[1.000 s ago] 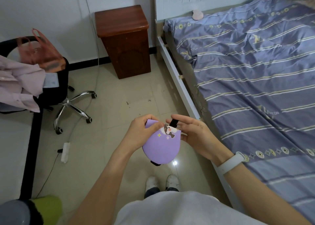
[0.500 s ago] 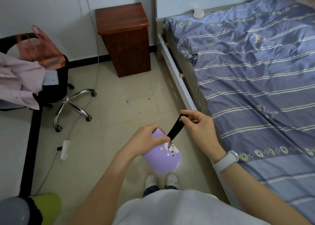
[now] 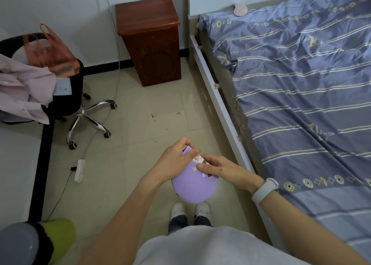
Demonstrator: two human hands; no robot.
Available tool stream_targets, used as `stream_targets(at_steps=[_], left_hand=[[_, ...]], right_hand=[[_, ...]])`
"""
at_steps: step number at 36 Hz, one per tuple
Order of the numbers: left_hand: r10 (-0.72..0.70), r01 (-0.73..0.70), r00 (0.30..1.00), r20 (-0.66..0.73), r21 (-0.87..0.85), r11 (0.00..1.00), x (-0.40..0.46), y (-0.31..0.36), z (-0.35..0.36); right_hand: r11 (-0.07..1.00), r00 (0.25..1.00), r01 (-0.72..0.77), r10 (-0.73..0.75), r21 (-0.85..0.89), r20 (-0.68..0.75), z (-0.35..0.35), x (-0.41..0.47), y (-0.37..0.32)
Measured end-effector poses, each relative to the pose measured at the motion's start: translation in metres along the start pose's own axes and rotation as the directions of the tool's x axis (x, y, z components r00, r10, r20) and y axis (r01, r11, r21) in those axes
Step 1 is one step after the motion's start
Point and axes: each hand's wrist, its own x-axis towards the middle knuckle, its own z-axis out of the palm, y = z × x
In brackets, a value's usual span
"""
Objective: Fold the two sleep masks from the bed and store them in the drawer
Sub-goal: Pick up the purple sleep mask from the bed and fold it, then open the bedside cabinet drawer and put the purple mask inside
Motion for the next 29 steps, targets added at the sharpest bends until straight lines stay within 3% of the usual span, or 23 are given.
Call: stream_targets(at_steps=[7, 10, 13, 17, 21, 29], left_hand=[[-0.052, 0.049, 0.998, -0.041, -0.084, 0.995, 0.004, -0.001, -0.002], [-0.084, 0.100, 0.994, 0.066, -0.300, 0.949, -0.002, -0.003, -0.008], [-0.084, 0.114, 0.992, 0.098, -0.359, 0.926, -0.003, -0.006, -0.010], [-0.089, 0.060, 0.992, -0.094, -0.282, 0.958, 0.008, -0.009, -0.007], [-0.047, 0.016, 0.962, -0.270, -0.116, 0.993, 0.017, -0.007, 0.002], [-0.011, 0.024, 0.928, -0.373, 0.031, 0.999, 0.049, -0.029, 0.017]], right_hand=[[0.999, 0.987, 0.025, -0.029, -0.030, -0.157, -0.001, 0.011, 0.005], [0.991, 0.943, 0.076, -0.036, 0.108, -0.332, -0.002, 0.015, 0.007], [0.970, 0.915, 0.107, -0.011, 0.217, -0.403, -0.006, 0.017, 0.009], [0.967, 0.926, 0.089, 0.008, 0.240, -0.377, -0.012, 0.018, 0.009], [0.986, 0.917, 0.062, 0.005, 0.155, -0.399, -0.017, 0.023, 0.011], [0.999, 0.860, -0.029, 0.007, -0.036, -0.511, -0.035, 0.041, 0.021]])
